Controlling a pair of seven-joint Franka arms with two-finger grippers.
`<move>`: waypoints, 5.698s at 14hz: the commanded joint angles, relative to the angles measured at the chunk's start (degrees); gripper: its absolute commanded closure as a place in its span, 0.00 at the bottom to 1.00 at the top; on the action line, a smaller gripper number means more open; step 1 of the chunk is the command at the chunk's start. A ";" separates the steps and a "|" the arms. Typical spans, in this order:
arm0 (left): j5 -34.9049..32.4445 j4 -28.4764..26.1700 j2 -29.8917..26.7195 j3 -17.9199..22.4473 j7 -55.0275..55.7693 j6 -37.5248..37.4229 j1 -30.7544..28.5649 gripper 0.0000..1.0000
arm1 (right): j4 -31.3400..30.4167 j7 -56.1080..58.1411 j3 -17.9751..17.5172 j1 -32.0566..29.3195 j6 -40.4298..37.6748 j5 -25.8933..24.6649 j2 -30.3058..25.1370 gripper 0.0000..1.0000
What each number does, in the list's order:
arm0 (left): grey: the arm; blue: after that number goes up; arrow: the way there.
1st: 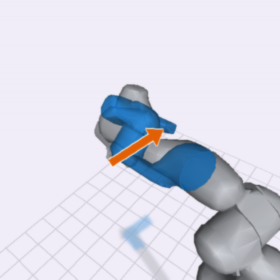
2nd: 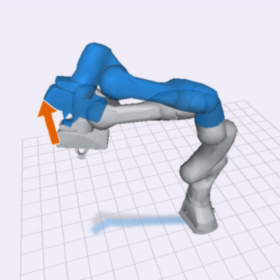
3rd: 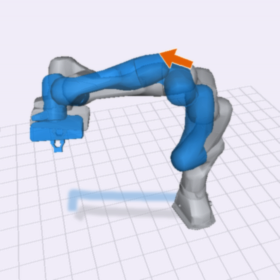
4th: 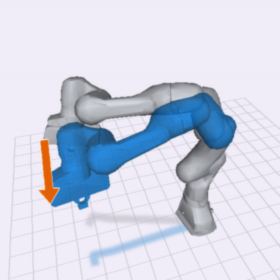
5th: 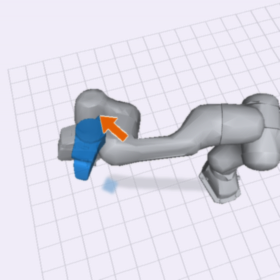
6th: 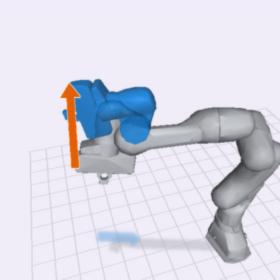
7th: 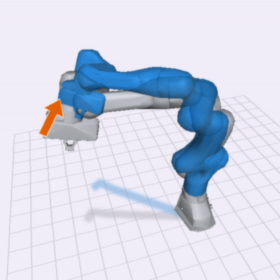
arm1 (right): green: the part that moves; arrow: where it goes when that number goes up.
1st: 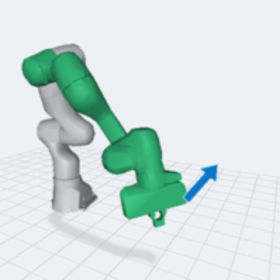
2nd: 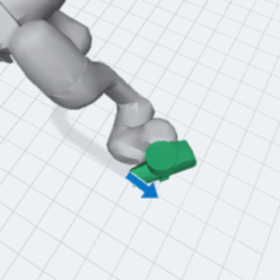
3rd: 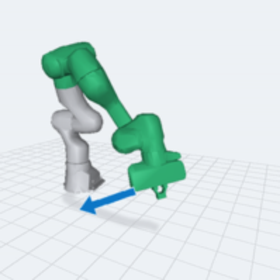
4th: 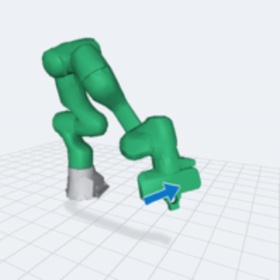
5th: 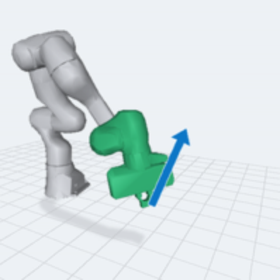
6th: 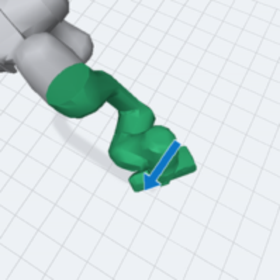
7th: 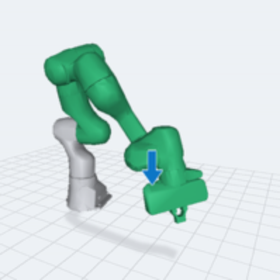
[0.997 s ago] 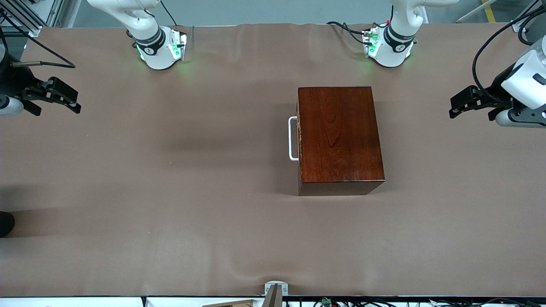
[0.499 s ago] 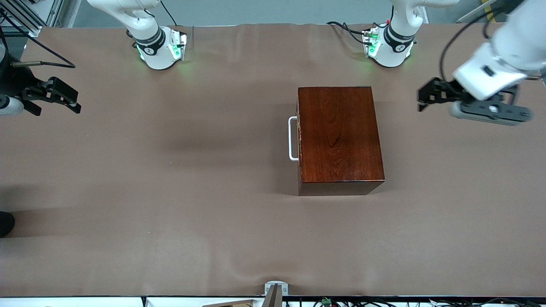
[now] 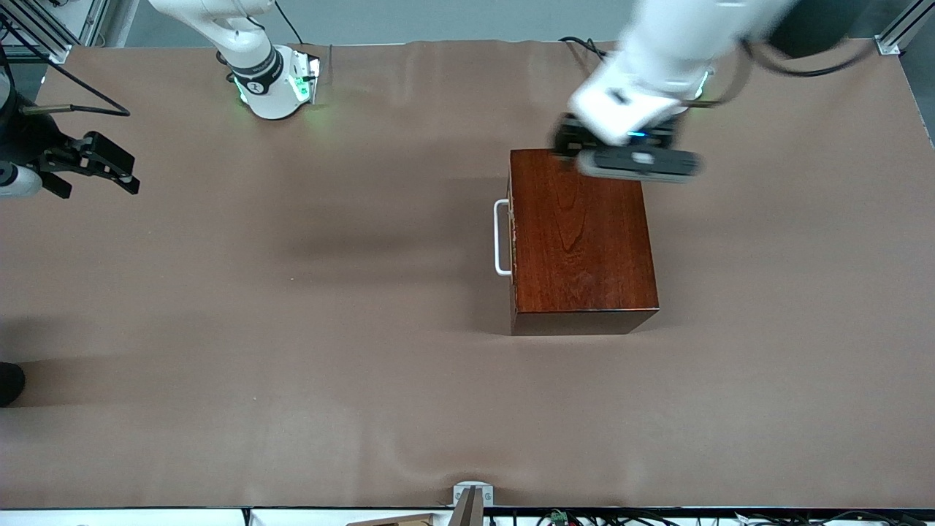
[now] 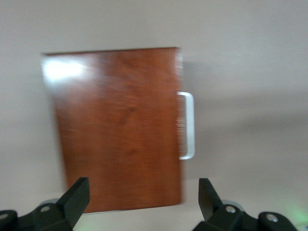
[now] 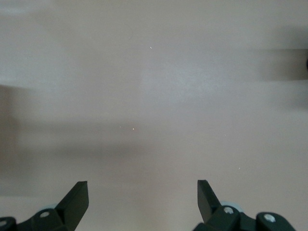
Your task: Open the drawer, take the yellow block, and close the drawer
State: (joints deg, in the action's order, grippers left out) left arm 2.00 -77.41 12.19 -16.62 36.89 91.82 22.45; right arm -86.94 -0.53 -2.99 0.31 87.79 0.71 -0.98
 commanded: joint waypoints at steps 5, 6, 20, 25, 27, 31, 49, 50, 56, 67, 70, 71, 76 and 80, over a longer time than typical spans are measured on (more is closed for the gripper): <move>-7.78 4.72 11.27 0.97 18.47 4.33 15.76 0.00 | 0.19 -0.79 0.09 0.13 -0.52 -0.10 -0.43 0.00; -9.98 4.63 12.58 1.24 19.78 4.16 17.09 0.00 | 0.19 -0.79 0.09 0.13 -0.52 -0.10 -0.43 0.00; -17.47 4.81 26.92 9.50 14.54 8.45 25.80 0.00 | 0.19 -0.79 0.09 0.22 -0.17 -0.10 -0.43 0.00; -17.56 4.55 28.06 10.47 10.66 10.05 25.63 0.00 | 0.19 -0.79 0.09 0.13 -0.17 -0.10 -0.43 0.00; -17.56 4.55 28.76 10.82 10.74 10.13 25.63 0.00 | 0.19 -0.79 0.09 0.13 -0.25 -0.10 -0.43 0.00; -17.65 4.55 30.00 11.70 12.41 11.01 25.71 0.00 | 0.11 -0.79 0.09 0.13 -0.52 -0.10 -0.43 0.00; -17.38 4.63 31.41 11.35 21.38 20.31 26.77 0.00 | 0.11 -0.79 0.09 0.22 -1.04 -0.10 -0.43 0.00; -16.95 4.63 31.32 11.17 21.99 21.81 26.68 0.00 | 0.11 -0.79 0.09 0.22 -1.05 -0.10 -0.43 0.00; -14.13 4.72 31.41 10.91 24.19 26.83 27.65 0.00 | 0.19 -0.79 0.09 0.22 -0.87 -0.10 -0.43 0.00; -11.23 4.63 33.16 10.91 23.40 29.56 27.47 0.00 | 0.20 -0.35 0.26 -0.40 -0.87 0.52 -0.08 0.00; -11.23 4.81 33.34 10.65 23.40 30.34 27.56 0.00 | 0.19 -0.43 0.26 -0.57 -0.78 0.52 0.01 0.00; -10.97 4.90 33.25 10.56 23.40 30.78 27.56 0.00 | 0.19 -0.52 0.26 -0.58 -0.78 0.52 0.01 0.00; -9.03 4.81 33.51 9.51 23.40 34.91 27.56 0.00 | 0.19 -0.70 0.26 -0.23 -1.05 0.69 1.06 0.00; -7.37 4.81 33.60 8.97 23.40 37.02 27.56 0.00 | 0.19 -0.52 0.17 3.82 -1.75 0.69 3.00 0.00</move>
State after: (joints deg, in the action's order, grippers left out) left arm -8.91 -74.29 43.89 -6.19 59.95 124.24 49.44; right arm -87.26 -0.52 -2.85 2.38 86.78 0.96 1.37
